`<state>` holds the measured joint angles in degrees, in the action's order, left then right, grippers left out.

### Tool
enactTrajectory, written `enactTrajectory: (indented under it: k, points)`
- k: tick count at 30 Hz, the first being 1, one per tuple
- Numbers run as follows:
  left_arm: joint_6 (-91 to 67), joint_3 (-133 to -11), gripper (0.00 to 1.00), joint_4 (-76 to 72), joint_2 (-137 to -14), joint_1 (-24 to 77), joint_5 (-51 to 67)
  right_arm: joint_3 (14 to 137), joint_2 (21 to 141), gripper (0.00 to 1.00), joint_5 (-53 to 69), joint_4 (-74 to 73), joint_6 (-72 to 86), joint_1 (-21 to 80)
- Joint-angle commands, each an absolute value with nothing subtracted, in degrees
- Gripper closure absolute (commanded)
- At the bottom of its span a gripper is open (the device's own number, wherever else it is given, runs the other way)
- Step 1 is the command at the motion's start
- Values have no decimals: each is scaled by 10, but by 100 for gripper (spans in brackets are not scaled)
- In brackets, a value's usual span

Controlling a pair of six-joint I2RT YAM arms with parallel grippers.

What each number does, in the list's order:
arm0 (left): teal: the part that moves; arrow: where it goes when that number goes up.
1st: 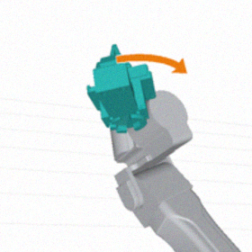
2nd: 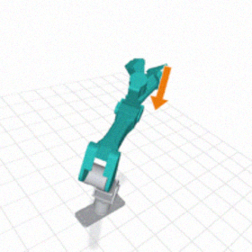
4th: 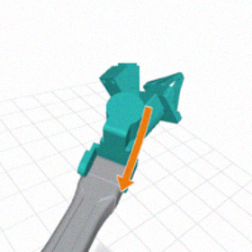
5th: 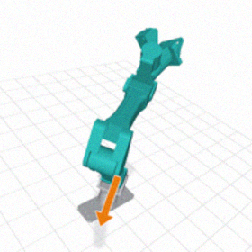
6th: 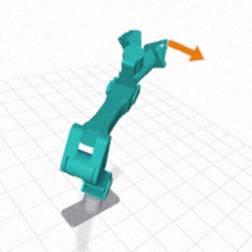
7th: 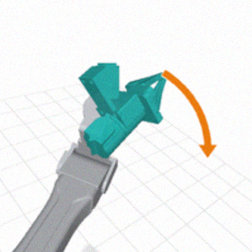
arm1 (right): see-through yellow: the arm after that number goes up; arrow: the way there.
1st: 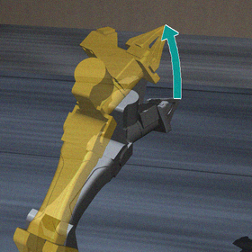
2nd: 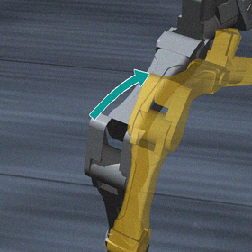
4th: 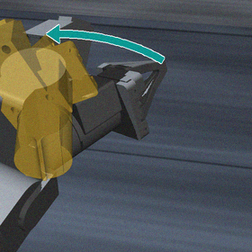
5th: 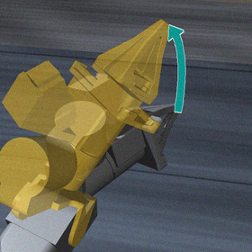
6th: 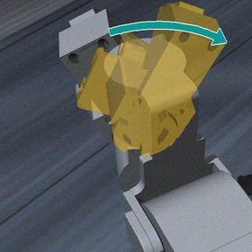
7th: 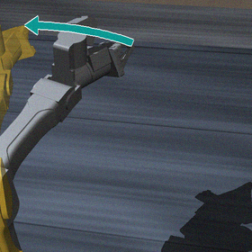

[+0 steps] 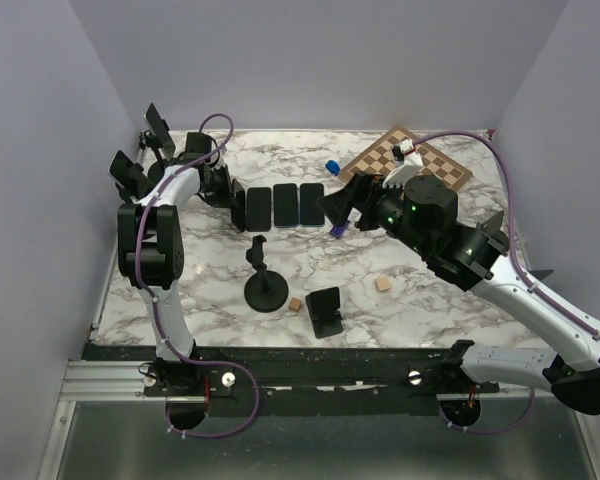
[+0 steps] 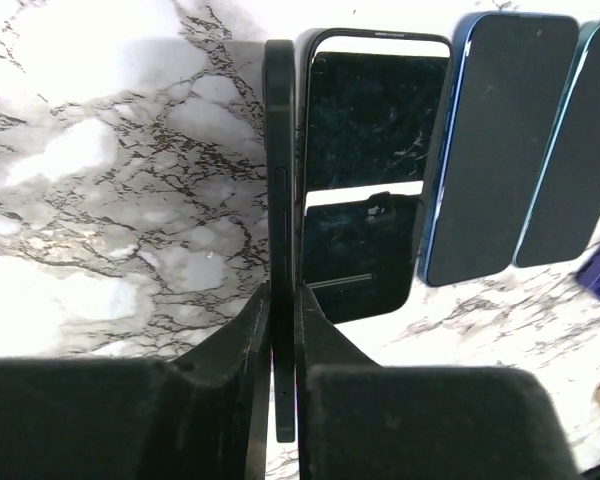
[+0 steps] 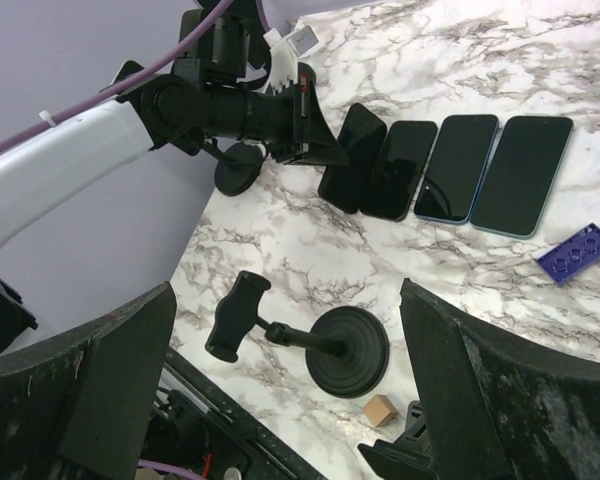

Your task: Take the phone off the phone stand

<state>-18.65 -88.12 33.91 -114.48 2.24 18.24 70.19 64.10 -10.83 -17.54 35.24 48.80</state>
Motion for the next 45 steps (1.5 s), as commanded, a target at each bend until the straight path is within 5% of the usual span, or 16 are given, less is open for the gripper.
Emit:
enactTrajectory:
  k: [1,18,29,38,45]
  points:
    - [-197,-906,75,348,-1148,19,204,693,643,0,-95,-156,364,491]
    - [-193,-906,21,370,-1085,19,120,703,665,0,-76,-155,373,491]
    - [-196,-881,16,357,-979,20,85,732,729,0,-100,-185,384,491]
    - [-188,-757,16,278,-778,22,-31,736,762,0,-83,-151,443,491]
    - [-149,-675,5,220,-615,12,-168,744,767,0,54,-145,371,491]
